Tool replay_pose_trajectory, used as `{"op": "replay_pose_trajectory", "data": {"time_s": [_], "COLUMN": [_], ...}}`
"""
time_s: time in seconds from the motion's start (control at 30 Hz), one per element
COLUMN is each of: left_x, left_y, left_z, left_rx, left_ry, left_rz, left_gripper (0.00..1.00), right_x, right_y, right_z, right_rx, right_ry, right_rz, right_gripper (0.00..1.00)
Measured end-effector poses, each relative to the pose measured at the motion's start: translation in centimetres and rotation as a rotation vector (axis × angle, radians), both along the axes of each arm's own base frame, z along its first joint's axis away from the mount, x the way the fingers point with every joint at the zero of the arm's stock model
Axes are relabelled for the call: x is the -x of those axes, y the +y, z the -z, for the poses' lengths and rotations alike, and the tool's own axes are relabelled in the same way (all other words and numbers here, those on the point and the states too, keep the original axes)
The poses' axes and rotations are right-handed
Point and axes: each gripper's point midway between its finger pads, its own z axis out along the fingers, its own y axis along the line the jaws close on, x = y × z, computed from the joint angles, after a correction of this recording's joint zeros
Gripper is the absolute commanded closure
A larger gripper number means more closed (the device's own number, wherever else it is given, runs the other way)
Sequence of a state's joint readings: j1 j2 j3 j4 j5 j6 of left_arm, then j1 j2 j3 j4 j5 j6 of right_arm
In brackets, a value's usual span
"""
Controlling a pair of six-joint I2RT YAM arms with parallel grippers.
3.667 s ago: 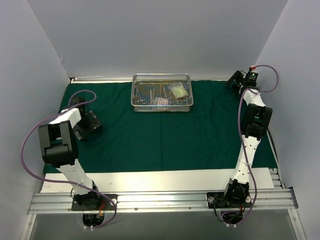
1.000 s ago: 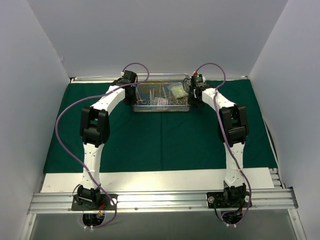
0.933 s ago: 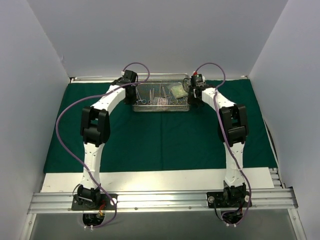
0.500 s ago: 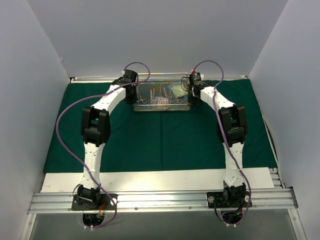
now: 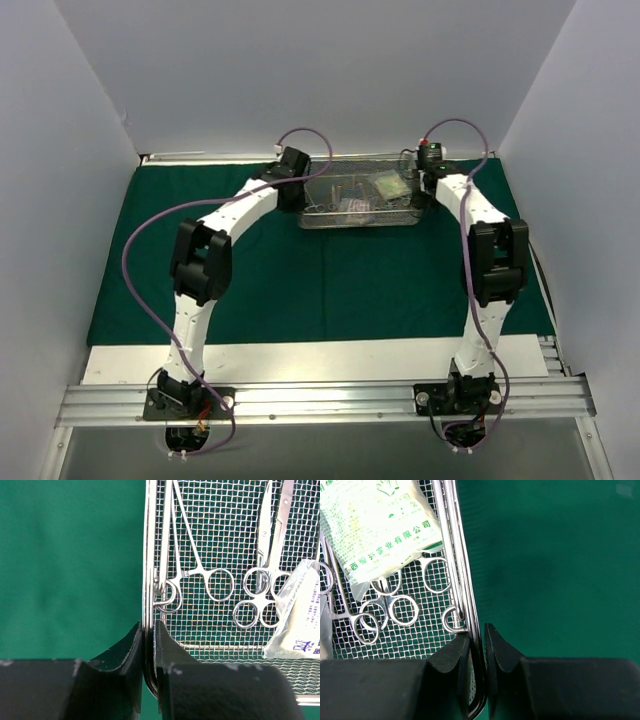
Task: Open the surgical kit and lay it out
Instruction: Move the container from the surgical kit.
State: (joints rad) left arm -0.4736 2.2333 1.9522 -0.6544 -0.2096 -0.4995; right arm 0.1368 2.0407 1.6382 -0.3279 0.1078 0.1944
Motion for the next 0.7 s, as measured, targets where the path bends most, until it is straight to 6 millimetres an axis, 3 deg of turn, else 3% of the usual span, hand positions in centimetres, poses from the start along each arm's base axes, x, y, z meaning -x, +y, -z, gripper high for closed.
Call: {"op": "replay_pose_trajectory", "data": {"time_s": [0.3,0.47,0.7], "left_x": [3.6,5.1,5.8], "left_y": [-8.4,-11.7,-15.4], "left_z": [-0.5,-0.7,-0.2], "left_rx": [0.069,0.086,0.090], "left_ry": [-0.033,-0.046,-0.082], "left_rz": [0.076,0.113,0.154], "left_gripper": [0.98,0.98,0.96], "right_x": [5.0,7.3,8.6], "right_y": [-8.3,-11.6,-15.3], "right_z": [-1.0,-0.3,0.8], "right_rx": [0.083,0.103,0.112], "right_ry": [0.037,0.061,0.059], "right_rz": [0.074,0.121,0.193], "right_gripper": [1.00,1.00,1.00]}}
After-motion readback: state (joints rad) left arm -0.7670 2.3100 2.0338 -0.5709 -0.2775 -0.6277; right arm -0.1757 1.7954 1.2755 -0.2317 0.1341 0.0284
